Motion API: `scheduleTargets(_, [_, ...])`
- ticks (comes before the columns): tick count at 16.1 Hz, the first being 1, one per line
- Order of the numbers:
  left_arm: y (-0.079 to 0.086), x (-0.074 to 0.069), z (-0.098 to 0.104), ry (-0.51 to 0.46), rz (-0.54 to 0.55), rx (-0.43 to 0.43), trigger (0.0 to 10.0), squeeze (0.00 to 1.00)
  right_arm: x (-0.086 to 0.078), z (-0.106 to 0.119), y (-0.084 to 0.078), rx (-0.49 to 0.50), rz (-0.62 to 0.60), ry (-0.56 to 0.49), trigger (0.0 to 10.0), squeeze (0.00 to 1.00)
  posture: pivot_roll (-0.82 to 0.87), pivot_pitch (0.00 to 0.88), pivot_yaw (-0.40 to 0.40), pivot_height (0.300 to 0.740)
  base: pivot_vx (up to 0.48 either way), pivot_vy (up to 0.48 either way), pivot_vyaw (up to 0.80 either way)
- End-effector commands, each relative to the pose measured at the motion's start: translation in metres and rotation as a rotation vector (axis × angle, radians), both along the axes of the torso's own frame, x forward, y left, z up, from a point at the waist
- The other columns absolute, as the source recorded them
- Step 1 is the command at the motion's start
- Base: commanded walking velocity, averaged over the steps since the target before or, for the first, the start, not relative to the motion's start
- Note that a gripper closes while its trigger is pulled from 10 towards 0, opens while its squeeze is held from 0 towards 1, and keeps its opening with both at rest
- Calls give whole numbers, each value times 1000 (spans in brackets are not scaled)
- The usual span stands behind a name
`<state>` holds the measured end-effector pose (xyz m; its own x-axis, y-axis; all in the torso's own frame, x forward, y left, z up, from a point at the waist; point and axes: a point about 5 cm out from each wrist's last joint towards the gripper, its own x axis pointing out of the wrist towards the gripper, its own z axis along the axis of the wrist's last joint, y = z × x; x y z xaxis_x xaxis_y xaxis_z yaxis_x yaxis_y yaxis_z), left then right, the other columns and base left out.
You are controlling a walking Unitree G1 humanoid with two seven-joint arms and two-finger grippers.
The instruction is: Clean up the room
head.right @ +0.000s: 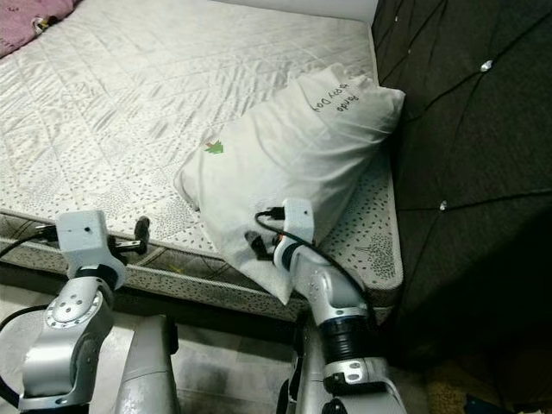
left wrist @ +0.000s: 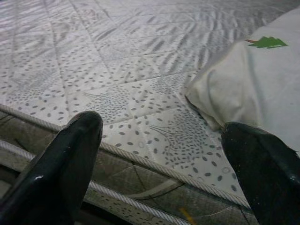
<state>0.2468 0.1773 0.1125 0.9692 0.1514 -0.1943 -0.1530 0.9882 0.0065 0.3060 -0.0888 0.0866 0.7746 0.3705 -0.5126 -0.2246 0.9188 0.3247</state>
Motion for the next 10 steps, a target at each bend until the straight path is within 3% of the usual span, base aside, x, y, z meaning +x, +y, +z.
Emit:
scheduleTargets(1, [-2, -2, 2, 0, -4, 0, 10000, 0, 1, 9, -15, -34, -27, -65, 10000, 0, 158, 52, -72, 553, 0, 0, 0])
scheduleTargets(2, [-3, -1, 2, -1, -9, -2, 10000, 0, -1, 15, -25, -84, -37, -132, 10000, 0, 158, 52, -72, 553, 0, 0, 0])
scheduleTargets(3, [-5, 1, 2, -2, -18, -5, 10000, 0, -8, 28, -47, -140, -96, -256, 10000, 0, 140, 51, -66, 553, 0, 0, 0])
scheduleTargets(5, [-7, 3, 1, -1, -31, -9, 10000, 0, -17, 32, -62, -167, -131, -297, 10000, 0, 140, 51, -66, 553, 0, 0, 0])
scheduleTargets(7, [-9, 4, 1, -1, -42, -10, 10000, 0, -27, 29, -65, -157, -123, -285, 10000, 0, 123, 47, -57, 553, 0, 0, 0])
scheduleTargets(10, [-8, 5, 1, -2, -42, -10, 10000, 0, -37, 15, -55, -120, 63, -164, 10000, 0, 120, 45, -56, 553, 0, 0, 0])
